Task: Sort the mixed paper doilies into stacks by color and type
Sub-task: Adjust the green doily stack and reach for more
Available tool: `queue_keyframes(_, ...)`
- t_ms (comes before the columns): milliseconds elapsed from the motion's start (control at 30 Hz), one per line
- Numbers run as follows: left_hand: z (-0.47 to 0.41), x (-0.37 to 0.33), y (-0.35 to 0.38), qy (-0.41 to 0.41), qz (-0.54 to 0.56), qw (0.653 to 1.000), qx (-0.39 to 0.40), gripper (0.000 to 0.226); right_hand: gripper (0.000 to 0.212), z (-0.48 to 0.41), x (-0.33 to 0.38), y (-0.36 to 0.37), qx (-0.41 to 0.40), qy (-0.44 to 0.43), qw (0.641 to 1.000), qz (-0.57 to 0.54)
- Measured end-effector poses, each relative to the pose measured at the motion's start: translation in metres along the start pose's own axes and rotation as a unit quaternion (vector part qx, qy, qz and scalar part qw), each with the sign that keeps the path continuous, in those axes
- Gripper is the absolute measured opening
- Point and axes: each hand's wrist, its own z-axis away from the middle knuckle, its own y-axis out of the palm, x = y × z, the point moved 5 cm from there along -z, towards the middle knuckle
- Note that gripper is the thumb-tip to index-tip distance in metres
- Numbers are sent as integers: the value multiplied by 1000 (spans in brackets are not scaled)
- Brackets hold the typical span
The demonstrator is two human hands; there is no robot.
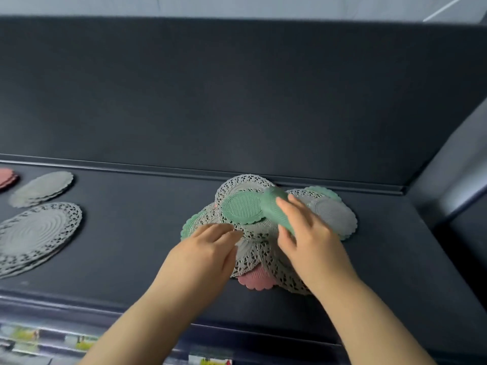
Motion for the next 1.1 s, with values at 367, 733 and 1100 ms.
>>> queue_keyframes(367, -42, -54, 80, 65, -71, 981, 168, 36, 47, 27, -57, 13, 139, 122, 970, 156)
queue_keyframes(733, -40, -65, 75, 140, -114, 978, 109, 30, 28, 19, -52, -7, 41, 133, 975, 173)
queue_keyframes(1100, -24, -49, 35, 118, -3, 993, -19, 40, 15, 31, -65, 2, 87, 179, 975, 103)
